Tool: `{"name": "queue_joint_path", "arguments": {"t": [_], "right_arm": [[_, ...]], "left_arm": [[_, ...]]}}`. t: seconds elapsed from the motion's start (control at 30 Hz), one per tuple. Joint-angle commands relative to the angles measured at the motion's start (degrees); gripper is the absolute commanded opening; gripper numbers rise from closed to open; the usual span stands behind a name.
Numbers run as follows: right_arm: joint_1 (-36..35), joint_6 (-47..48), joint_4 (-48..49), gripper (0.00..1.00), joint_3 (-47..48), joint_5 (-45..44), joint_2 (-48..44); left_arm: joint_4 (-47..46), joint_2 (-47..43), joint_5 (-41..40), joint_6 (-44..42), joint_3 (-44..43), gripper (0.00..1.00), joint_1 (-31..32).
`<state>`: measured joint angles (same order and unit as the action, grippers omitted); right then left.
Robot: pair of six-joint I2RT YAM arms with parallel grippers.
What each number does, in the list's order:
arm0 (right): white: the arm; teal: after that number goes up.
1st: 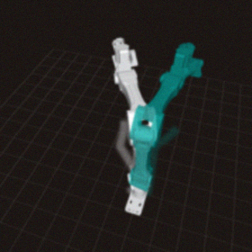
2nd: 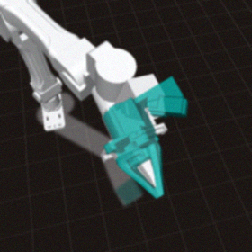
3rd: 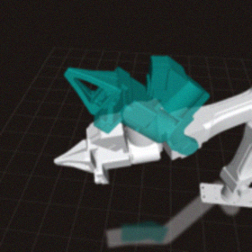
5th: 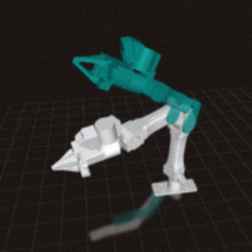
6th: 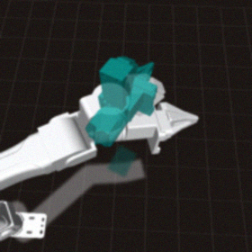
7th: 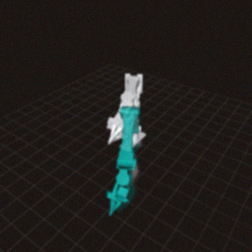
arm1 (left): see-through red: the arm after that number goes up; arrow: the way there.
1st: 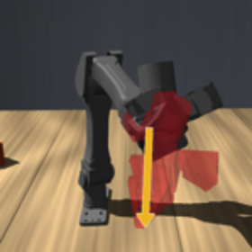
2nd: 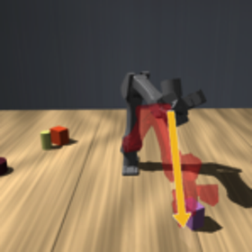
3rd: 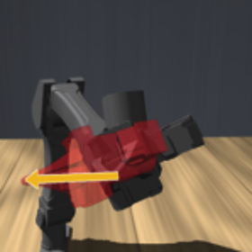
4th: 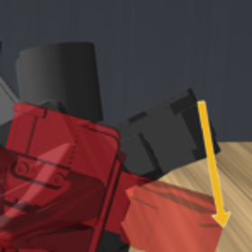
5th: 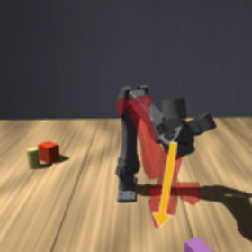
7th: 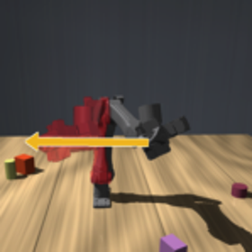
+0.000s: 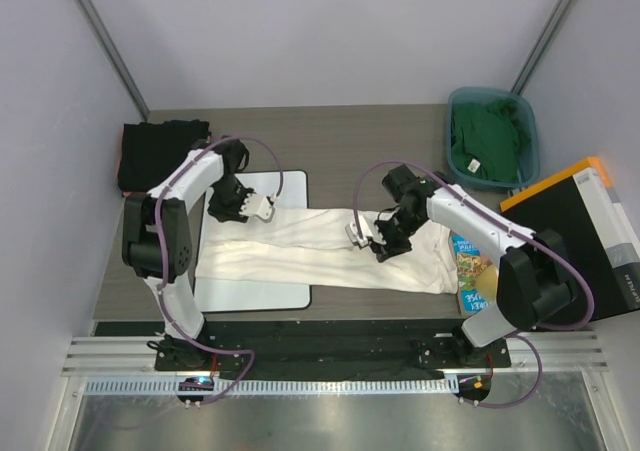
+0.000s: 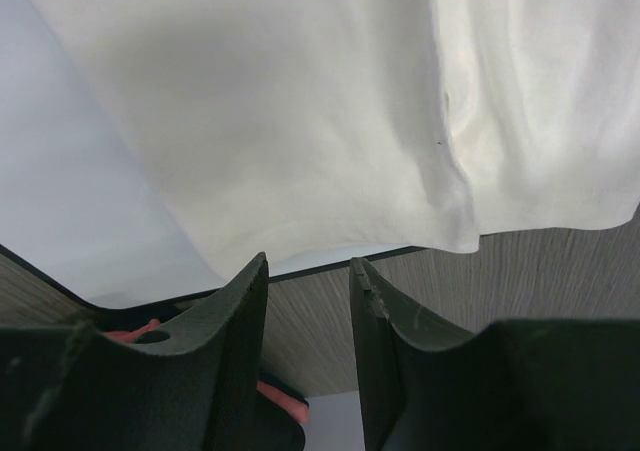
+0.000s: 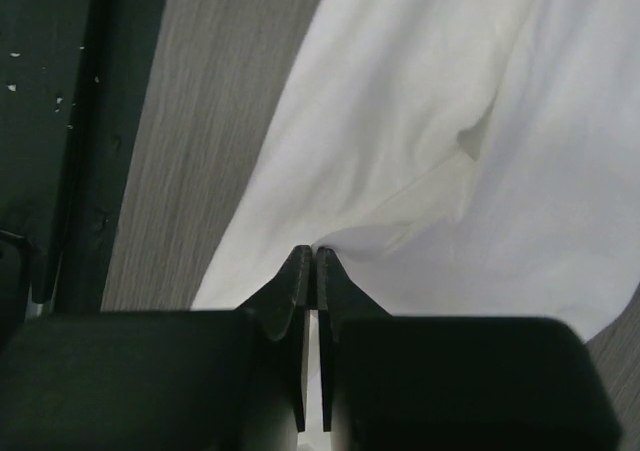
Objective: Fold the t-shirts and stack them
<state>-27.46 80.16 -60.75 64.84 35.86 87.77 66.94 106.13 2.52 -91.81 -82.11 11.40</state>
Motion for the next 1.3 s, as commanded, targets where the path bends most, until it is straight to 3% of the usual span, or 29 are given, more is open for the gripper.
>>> {"name": "queue_joint_path", "arguments": {"t": [0.0, 0.2, 0.3, 0.37, 0.4, 0.43, 0.5, 0.57, 0.6, 0.63, 0.9, 1.27], "right_arm": [[-2.5, 5.4, -6.9, 0.20, -1.3, 0.3, -3.7], [-2.7, 1.9, -3.2, 0.54, -4.6, -2.7, -6.6], [-2.5, -1.4, 0.7, 0.57, -5.2, -4.8, -6.8], [-1.4, -4.3, 7.2, 0.42, -6.1, -8.5, -6.6], [-0.8, -10.3, 11.0, 0.28, -6.7, -10.3, -6.5], [0.0, -12.5, 18.3, 0.01, -7.3, -12.3, -6.1], [3.6, -15.9, 23.6, 0.01, -7.9, -14.8, -4.6], [7.0, -17.5, 26.2, 0.01, -6.9, -15.0, -3.4], [7.9, -18.1, 27.1, 0.01, -6.4, -15.4, -2.2], [8.5, -18.5, 27.1, 0.01, -5.9, -15.4, -1.6], [14.4, -17.0, 27.1, 0.01, -3.0, -16.1, 2.6], [16.6, -16.4, 31.4, 0.01, -2.3, -21.2, 9.2]], "left_arm": [[-0.2, 1.2, -0.3, 0.2, -3.5, 0.39, 0.6], [-0.4, 2.6, -1.2, 0.2, -6.0, 0.39, 1.0], [-0.6, 2.6, -1.1, 0.3, -6.7, 0.39, 1.2], [-1.3, 2.5, -1.4, 0.6, -6.5, 0.40, 1.2], [-2.9, 2.6, -1.5, 1.4, -6.1, 0.40, 1.2], [-3.8, 2.4, -2.0, 1.6, -5.2, 0.39, 1.2], [-7.1, 2.0, -2.0, 2.2, -3.9, 0.39, 1.2], [-8.3, 1.9, -2.1, 2.3, -2.7, 0.29, 1.2], [-8.8, 2.2, -1.9, 2.5, -2.6, 0.05, 1.2], [-8.6, 2.5, -1.6, 3.1, -3.2, 0.00, 1.2], [1.6, 7.0, 4.5, 2.6, -10.2, 0.00, 0.8], [4.8, 15.4, -1.0, 2.1, -14.8, 0.00, -0.5]]}}
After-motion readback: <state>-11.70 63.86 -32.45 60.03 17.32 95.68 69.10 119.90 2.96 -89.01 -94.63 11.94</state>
